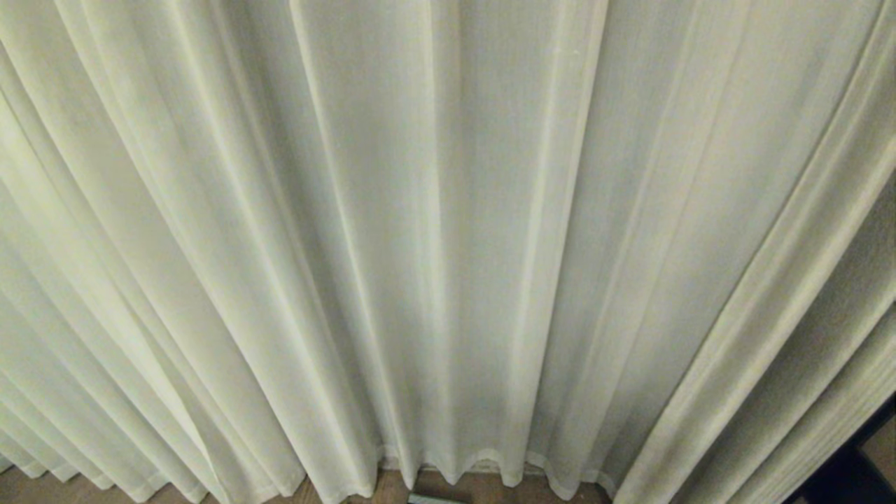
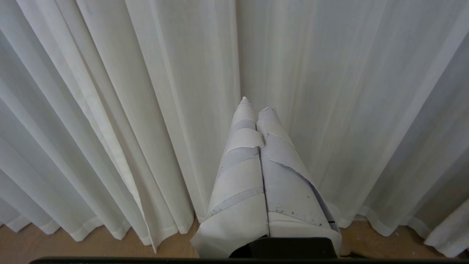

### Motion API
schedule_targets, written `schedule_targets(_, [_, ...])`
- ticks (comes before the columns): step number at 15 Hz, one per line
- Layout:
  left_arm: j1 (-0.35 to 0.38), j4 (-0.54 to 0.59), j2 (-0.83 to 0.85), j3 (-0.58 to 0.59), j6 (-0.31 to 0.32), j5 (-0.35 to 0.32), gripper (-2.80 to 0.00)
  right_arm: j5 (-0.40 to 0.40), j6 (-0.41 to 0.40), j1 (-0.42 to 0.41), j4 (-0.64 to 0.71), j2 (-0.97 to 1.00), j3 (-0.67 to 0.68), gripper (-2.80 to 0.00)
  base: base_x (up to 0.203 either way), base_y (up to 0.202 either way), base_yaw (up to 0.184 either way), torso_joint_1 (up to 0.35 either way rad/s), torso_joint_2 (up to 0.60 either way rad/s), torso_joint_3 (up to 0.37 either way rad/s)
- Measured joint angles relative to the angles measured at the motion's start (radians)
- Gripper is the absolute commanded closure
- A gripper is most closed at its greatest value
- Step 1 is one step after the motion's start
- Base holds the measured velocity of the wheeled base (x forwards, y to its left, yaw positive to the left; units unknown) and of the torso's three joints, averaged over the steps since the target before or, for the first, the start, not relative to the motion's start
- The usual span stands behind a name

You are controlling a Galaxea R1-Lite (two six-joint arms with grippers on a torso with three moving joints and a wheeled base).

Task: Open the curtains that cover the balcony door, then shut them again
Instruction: Close the outer curtains on both sides

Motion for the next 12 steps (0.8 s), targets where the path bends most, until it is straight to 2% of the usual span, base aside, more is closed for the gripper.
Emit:
schedule_targets(2, [0.0,0.0,0.0,0.0,0.0,0.0,0.0,0.013,0.0,-0.008,-0.003,0.072,-0.083,0.0,0.0,0.0,0.0,0.0,0.0,0.0])
schedule_targets(4, [0.0,0.0,0.0,0.0,0.0,0.0,0.0,0.015,0.007,-0.053,-0.023,0.173,-0.169,0.0,0.0,0.0,0.0,0.0,0.0,0.0])
schedule_targets(5, [0.0,0.0,0.0,0.0,0.0,0.0,0.0,0.016,0.02,-0.106,-0.042,0.233,-0.211,0.0,0.0,0.0,0.0,0.0,0.0,0.0])
schedule_targets(7, [0.0,0.0,0.0,0.0,0.0,0.0,0.0,0.019,0.05,-0.261,-0.076,0.359,-0.307,0.0,0.0,0.0,0.0,0.0,0.0,0.0])
schedule_targets(8, [0.0,0.0,0.0,0.0,0.0,0.0,0.0,0.025,0.061,-0.346,-0.084,0.424,-0.354,-2.8,0.0,0.0,0.0,0.0,0.0,0.0])
schedule_targets(10, [0.0,0.0,0.0,0.0,0.0,0.0,0.0,0.056,0.076,-0.484,-0.098,0.553,-0.437,-2.8,0.0,0.0,0.0,0.0,0.0,0.0])
schedule_targets(12, [0.0,0.0,0.0,0.0,0.0,0.0,0.0,0.077,0.1,-0.555,-0.11,0.66,-0.509,-2.8,0.0,0.0,0.0,0.0,0.0,0.0])
